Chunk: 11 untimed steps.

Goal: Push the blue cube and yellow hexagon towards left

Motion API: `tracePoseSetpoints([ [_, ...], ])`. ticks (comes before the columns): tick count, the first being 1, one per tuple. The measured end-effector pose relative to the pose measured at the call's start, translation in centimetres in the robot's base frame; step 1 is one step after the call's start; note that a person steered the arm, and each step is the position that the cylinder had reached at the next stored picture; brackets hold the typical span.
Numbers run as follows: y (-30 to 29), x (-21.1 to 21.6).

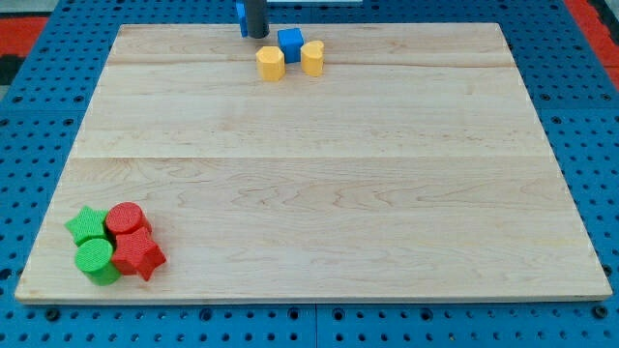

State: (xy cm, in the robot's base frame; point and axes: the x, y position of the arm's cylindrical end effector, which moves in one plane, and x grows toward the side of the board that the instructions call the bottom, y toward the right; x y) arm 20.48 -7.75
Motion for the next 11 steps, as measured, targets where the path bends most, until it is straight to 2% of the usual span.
tracePoseSetpoints([
  [3, -0.9, 0.9],
  [4, 1.8, 0.2],
  [5, 7.6, -0.5],
  [6, 8.6, 1.7],
  [7, 5.3, 4.8],
  [9, -1.4, 7.3],
  [11, 0.3, 3.2],
])
